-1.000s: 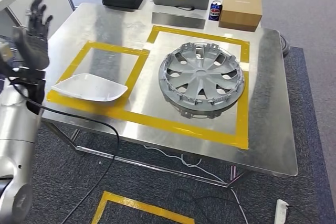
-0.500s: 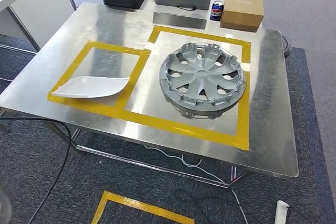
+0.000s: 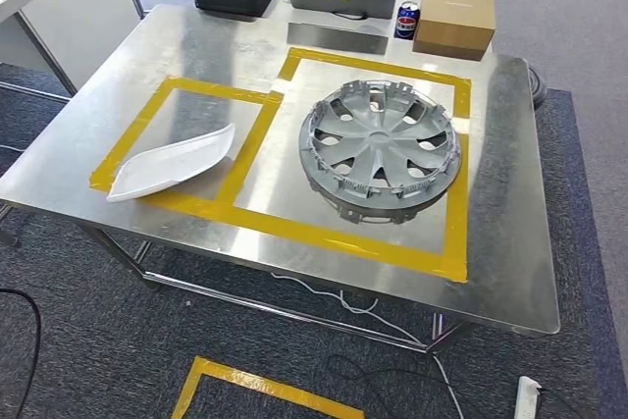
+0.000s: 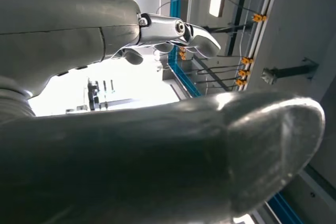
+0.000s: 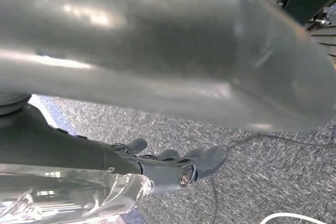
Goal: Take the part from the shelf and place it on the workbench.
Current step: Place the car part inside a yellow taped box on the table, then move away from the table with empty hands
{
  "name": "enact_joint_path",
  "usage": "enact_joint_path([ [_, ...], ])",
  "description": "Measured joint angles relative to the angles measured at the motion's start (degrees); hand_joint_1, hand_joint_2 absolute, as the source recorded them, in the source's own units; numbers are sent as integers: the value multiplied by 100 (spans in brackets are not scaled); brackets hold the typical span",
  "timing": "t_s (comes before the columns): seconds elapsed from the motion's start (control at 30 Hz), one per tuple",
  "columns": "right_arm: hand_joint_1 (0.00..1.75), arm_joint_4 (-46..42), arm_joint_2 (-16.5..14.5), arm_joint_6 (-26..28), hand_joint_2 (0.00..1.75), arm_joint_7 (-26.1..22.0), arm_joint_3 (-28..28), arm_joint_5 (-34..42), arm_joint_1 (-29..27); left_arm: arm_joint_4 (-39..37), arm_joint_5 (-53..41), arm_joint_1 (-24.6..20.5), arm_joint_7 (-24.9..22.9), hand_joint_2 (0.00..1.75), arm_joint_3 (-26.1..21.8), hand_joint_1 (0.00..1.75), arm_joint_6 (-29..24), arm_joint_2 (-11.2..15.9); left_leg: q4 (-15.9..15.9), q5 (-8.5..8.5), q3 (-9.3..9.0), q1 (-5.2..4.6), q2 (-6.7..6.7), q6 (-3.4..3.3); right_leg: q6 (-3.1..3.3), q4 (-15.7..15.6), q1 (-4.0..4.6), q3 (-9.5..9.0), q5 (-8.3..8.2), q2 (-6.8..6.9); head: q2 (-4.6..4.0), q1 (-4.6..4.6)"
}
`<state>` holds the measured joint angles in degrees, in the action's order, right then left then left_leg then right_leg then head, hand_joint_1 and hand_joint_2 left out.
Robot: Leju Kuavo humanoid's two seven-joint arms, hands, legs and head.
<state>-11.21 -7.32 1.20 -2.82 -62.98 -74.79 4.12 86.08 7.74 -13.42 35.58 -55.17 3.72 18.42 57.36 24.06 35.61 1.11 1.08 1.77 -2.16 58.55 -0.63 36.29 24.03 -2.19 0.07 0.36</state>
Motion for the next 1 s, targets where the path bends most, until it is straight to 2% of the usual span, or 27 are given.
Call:
enact_joint_path([
  [0.27,0,0,0,0,0,0,-7,6,2,104,-68,57,13,0,-193,0,-70,-55,0,-3,-2,0,0,0,-3,0,0,-2,-7,-2,0,-1],
  [0.47,0,0,-1,79,0,-16,-38,100,-3,194,-513,348,248,0,-295,0,-555,-174,0,0,-5,0,-1,1,-3,1,0,-4,-6,-5,0,-1],
  [0.6,0,0,-3,142,0,-95,-90,140,-9,529,-859,700,307,0,-545,0,-1367,-494,0,9,-7,-1,-2,4,-2,1,-1,-5,-1,-6,0,-1],
  [0.63,0,0,-4,160,0,-120,-108,152,-11,676,-993,835,308,0,-593,0,-1674,-598,0,12,-8,-2,-2,3,-1,0,-1,-5,1,-6,0,0],
  [0.7,0,0,-15,209,0,-182,-137,199,-15,935,-1418,1192,310,0,-573,0,-2672,-776,0,17,-12,-5,-3,4,-1,-1,-4,-6,6,-9,0,1],
  [0.77,0,0,-31,239,0,-224,-171,260,-20,1042,-2188,1594,310,0,-439,0,-3734,-936,0,25,-21,-9,-4,1,-5,-2,-8,-10,16,-12,0,-2],
  [0.8,0,0,-38,234,0,-209,-196,285,-23,1052,-2798,1739,310,0,-405,0,-4062,-1035,0,29,-25,-10,-2,-2,-8,-2,-9,-16,22,-11,0,-1],
  [0.87,0,0,-52,191,0,-97,-253,312,-24,1027,-4694,1924,310,0,-507,0,-4324,-1280,0,36,-34,-11,4,-9,-15,-2,-9,-37,33,-1,0,3],
  [0.93,0,1,-63,150,0,71,-287,327,-21,894,-6899,2092,310,0,-730,0,-4364,-1500,-1,45,-48,-11,5,-3,-16,-2,-9,-49,34,-3,0,0],
  [1.0,0,2,-77,125,0,212,-322,355,-35,581,-8514,2177,310,0,-965,0,-4376,-1676,-1,50,-55,-9,1,3,-14,-2,-8,-50,32,-13,0,-2],
])
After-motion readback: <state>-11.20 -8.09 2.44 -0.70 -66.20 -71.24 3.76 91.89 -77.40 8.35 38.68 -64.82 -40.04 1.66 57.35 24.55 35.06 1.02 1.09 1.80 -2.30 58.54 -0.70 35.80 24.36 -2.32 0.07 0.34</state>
